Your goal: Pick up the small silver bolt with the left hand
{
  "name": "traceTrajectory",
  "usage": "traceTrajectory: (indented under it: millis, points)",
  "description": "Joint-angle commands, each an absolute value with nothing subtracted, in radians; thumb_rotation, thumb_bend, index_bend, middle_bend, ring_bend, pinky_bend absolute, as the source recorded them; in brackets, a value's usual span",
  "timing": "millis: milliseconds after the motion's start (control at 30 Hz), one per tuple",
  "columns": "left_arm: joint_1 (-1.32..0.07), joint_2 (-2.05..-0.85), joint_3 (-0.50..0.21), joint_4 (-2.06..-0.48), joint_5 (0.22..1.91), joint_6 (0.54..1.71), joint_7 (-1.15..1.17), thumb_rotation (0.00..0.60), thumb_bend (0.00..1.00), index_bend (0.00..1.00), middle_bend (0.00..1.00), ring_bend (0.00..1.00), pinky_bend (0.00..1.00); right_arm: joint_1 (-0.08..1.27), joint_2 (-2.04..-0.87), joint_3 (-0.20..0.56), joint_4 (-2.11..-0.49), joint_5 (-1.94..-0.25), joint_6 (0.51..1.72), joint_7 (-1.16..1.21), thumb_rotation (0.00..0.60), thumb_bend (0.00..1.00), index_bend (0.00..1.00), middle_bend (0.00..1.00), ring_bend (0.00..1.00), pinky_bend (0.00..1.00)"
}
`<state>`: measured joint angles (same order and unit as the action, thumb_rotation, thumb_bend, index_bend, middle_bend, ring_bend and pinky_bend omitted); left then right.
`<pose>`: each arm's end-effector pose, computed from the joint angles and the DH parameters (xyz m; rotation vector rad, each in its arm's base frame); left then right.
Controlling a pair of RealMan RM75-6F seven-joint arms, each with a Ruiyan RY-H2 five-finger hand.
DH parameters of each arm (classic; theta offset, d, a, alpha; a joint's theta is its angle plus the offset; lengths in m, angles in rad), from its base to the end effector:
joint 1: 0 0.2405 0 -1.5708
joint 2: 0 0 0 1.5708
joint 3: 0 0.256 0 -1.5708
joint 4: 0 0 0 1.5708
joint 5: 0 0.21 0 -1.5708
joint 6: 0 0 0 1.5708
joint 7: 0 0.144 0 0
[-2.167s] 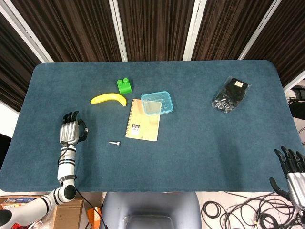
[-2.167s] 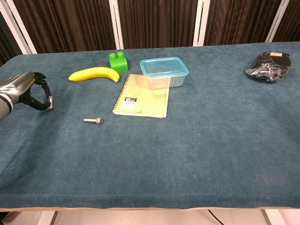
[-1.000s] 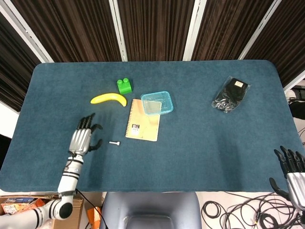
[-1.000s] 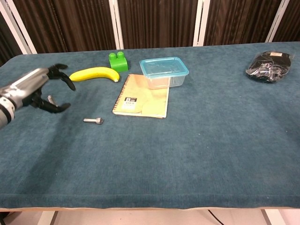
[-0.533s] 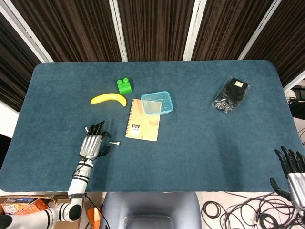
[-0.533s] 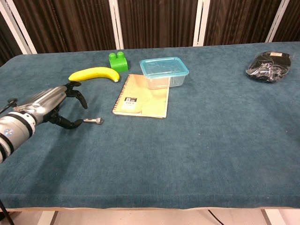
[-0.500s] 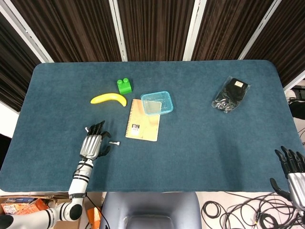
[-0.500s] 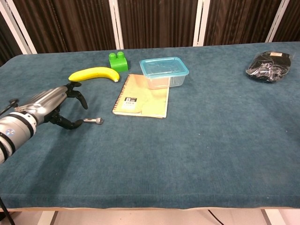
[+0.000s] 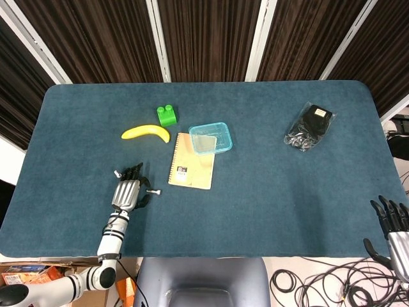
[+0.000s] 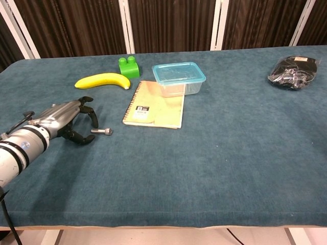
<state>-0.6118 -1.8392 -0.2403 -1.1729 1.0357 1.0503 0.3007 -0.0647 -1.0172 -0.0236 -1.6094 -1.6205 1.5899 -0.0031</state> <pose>-0.1985 0.3351 -0.0672 -1.5451 -1.1530 -0.8909 -0.3237 -0.1182 0.1884 1.4221 -0.8512 0.7938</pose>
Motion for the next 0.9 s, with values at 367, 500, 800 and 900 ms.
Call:
traceTrajectory:
  millis: [367, 500, 800, 900]
  points:
    - [-0.618, -1.845, -0.237, -1.165, 1.037, 1.037, 0.308, 0.600, 0.35, 0.53, 0.00, 0.00, 0.03, -0.067, -1.015, -0.024, -1.609, -1.622, 1.594, 0.002, 0.600, 0.29, 0.00, 0.00, 0.00, 0.04]
    - [-0.617, -1.839, -0.238, -1.174, 1.029, 1.036, 0.319, 0.600, 0.35, 0.54, 0.00, 0.00, 0.03, -0.067, -1.015, -0.025, -1.608, -1.622, 1.593, 0.002, 0.600, 0.29, 0.00, 0.00, 0.00, 0.04]
    - [-0.616, -1.830, -0.240, -1.193, 1.034, 1.046, 0.324, 0.600, 0.37, 0.58, 0.00, 0.00, 0.03, -0.067, -1.016, -0.025, -1.610, -1.622, 1.592, -0.002, 0.600, 0.29, 0.00, 0.00, 0.00, 0.04]
    - [-0.616, -1.824, -0.242, -1.202, 1.033, 1.052, 0.334, 0.600, 0.37, 0.58, 0.00, 0.00, 0.03, -0.067, -1.016, -0.025, -1.609, -1.623, 1.592, -0.003, 0.600, 0.29, 0.00, 0.00, 0.00, 0.04]
